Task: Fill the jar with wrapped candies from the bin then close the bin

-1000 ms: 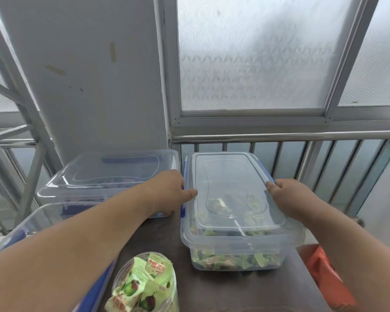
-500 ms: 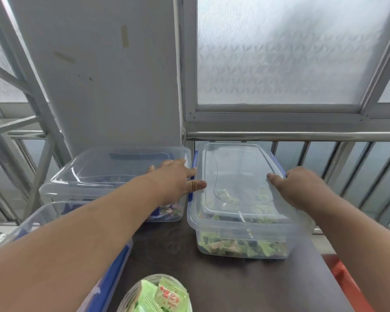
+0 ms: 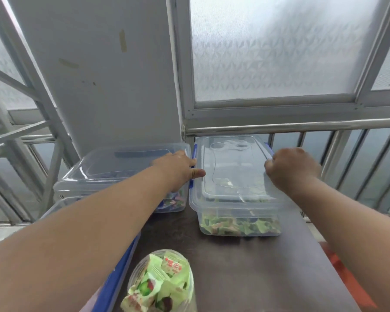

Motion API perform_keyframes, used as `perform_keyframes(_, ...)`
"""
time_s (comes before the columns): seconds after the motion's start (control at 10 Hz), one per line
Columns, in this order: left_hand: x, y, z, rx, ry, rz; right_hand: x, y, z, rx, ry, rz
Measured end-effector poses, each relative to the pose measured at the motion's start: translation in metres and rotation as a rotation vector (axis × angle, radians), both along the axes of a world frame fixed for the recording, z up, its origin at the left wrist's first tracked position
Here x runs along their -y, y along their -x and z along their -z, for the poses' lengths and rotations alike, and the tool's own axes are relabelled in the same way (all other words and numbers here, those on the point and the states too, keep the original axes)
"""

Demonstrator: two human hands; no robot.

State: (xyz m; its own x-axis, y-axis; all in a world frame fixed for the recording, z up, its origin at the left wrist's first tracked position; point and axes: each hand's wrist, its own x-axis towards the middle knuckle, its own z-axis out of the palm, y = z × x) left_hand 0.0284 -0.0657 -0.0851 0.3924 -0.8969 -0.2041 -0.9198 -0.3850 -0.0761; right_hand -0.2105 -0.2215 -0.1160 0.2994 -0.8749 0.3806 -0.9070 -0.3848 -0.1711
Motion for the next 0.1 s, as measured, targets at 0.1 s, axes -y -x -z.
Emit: perform_keyframes(0.1,-0.0152,0.0150,-0.0113,0.214,0.019,0.082,-0.0247,-0.0040,-0.0101,-0.085,0.081,-0.164)
